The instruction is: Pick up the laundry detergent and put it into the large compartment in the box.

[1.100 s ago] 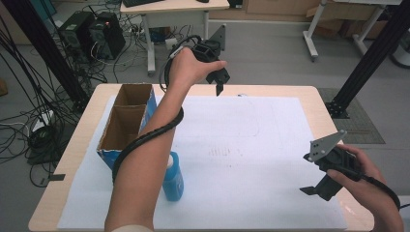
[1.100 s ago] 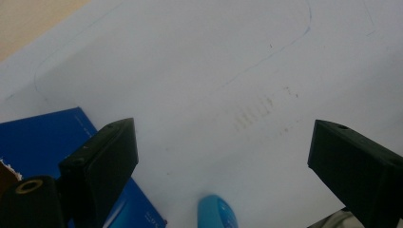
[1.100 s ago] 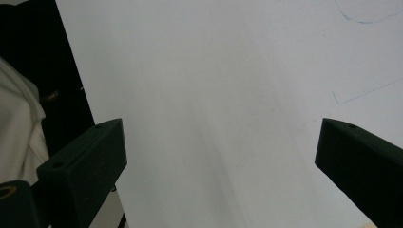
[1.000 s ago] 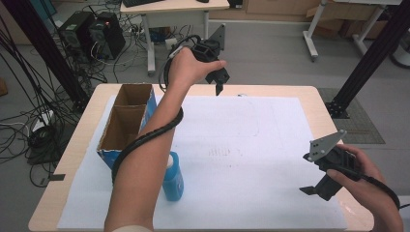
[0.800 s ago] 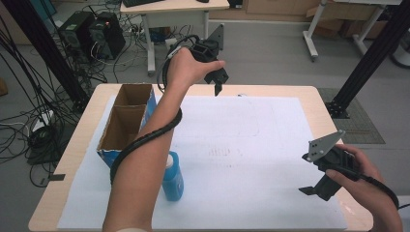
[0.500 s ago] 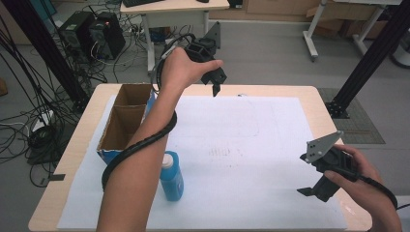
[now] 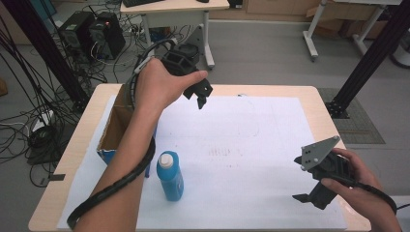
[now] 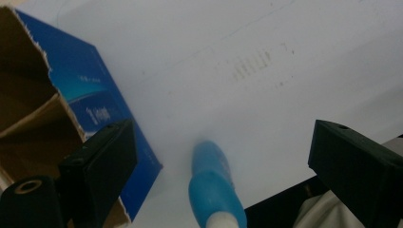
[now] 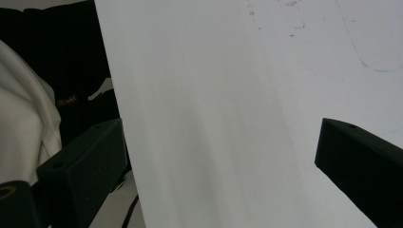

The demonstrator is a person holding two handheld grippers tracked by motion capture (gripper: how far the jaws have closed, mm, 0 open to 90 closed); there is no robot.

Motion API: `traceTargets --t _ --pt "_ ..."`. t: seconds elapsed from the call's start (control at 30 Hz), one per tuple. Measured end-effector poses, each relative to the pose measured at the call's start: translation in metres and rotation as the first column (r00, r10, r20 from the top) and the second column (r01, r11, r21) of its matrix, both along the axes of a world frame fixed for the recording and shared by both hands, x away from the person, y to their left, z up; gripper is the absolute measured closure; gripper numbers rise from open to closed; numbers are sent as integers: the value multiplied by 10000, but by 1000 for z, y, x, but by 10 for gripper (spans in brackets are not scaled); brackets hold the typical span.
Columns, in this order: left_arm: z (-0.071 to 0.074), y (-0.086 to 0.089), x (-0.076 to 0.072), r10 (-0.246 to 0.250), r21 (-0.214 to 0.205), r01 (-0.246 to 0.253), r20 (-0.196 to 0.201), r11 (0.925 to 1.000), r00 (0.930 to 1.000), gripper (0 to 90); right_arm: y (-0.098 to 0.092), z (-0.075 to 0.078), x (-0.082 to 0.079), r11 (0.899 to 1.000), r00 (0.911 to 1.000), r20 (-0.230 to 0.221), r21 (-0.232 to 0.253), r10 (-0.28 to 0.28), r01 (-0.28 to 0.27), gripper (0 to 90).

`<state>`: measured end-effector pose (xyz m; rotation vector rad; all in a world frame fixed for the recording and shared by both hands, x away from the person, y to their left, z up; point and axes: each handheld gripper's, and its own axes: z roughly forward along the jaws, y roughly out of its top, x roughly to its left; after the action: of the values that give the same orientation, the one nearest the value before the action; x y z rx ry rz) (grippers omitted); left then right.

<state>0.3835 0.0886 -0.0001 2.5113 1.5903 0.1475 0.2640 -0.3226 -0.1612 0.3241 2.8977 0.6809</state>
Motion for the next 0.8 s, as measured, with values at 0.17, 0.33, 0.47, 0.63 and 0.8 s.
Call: traceTargets --t 0.17,0.33,0.47,0.63,0.8 --pt "1 7 -24 307 42 -308 84 9995 9995 94 10 3 -3 9992 9992 61 -50 388 -387 31" --pt "0 12 -44 563 46 -563 65 9984 9984 94 17 8 -7 9980 9978 193 -57 637 -636 31" --pt "-5 15 -57 772 1 -772 18 9970 9970 93 19 10 -11 9970 9966 286 -60 776 -775 31" --pt "-14 21 -70 1008 -75 -1009 -85 9949 9949 93 20 13 -14 9960 9955 318 -97 893 -890 31" --pt "-25 26 -77 1217 -186 -1221 -219 9923 9923 93 21 15 -14 9947 9942 337 -145 1023 -1019 31"
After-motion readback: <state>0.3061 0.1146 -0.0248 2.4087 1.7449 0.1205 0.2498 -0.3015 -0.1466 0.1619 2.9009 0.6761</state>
